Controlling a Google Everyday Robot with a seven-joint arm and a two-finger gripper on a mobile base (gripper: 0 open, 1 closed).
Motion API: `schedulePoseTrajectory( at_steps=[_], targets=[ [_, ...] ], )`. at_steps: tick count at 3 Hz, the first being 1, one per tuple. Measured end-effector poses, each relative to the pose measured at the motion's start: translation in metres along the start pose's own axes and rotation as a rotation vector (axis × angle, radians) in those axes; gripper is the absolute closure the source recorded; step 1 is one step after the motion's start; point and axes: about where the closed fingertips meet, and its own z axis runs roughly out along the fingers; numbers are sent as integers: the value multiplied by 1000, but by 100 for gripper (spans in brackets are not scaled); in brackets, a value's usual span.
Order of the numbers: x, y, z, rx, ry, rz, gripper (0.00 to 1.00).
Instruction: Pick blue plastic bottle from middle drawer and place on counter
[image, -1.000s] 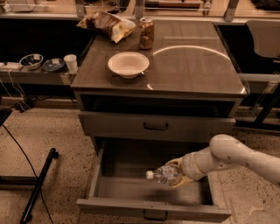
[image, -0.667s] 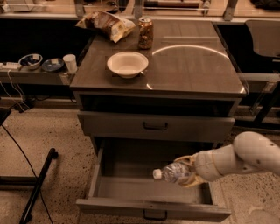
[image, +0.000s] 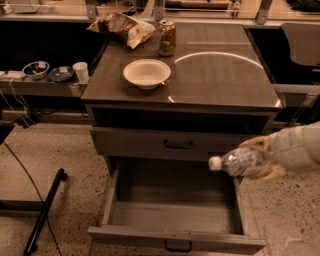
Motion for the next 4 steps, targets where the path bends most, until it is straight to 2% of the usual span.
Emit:
schedulePoseTrajectory(
  at_steps=[1,2,3,4],
  targets=[
    [-5,-67,-47,-2,116,-10,100],
    [-23,-137,-58,-17,240,-22,100],
    [-60,-204,-52,-25,270,-65,100],
    [-86,-250,2,-117,177,-120,100]
  ],
)
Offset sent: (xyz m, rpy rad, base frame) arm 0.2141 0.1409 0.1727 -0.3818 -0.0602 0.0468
